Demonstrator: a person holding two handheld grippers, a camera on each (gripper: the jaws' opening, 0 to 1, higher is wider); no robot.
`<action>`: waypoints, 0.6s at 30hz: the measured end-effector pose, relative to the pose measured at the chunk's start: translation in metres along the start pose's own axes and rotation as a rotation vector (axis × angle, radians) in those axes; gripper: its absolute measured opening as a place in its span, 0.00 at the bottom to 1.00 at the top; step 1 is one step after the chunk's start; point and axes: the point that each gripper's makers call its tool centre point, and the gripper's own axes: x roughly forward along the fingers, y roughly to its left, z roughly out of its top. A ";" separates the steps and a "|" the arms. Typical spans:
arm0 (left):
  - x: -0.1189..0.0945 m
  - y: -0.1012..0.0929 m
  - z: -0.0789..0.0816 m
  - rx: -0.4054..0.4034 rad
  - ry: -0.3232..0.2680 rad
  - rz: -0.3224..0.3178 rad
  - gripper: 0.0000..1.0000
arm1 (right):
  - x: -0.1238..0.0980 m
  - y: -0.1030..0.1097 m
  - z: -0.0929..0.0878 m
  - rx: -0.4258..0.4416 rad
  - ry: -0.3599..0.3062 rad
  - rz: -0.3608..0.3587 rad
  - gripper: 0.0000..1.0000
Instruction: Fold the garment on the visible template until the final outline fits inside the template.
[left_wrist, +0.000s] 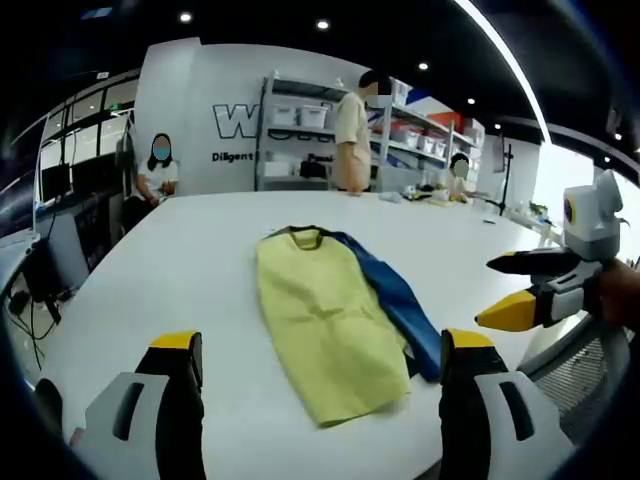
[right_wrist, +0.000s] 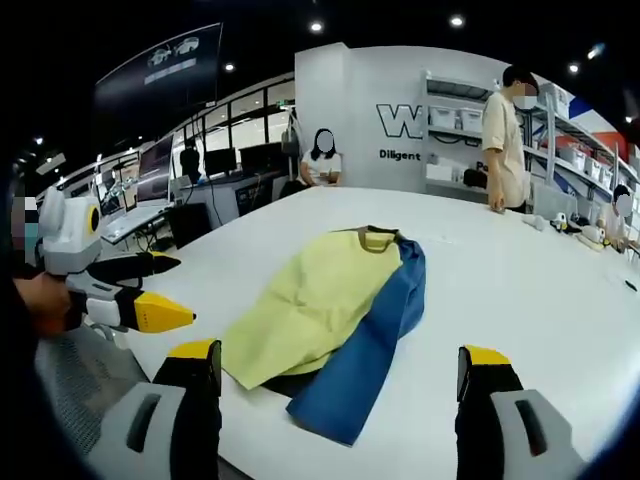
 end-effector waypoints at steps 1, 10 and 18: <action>0.000 0.000 0.001 0.002 -0.005 0.000 0.94 | 0.000 0.000 0.001 -0.001 -0.004 0.001 1.00; -0.001 0.001 0.002 0.005 -0.008 0.004 0.93 | 0.000 0.002 0.002 -0.003 -0.009 0.009 1.00; -0.001 0.002 0.002 0.006 -0.010 0.004 0.93 | 0.000 0.002 0.002 -0.006 -0.010 0.011 1.00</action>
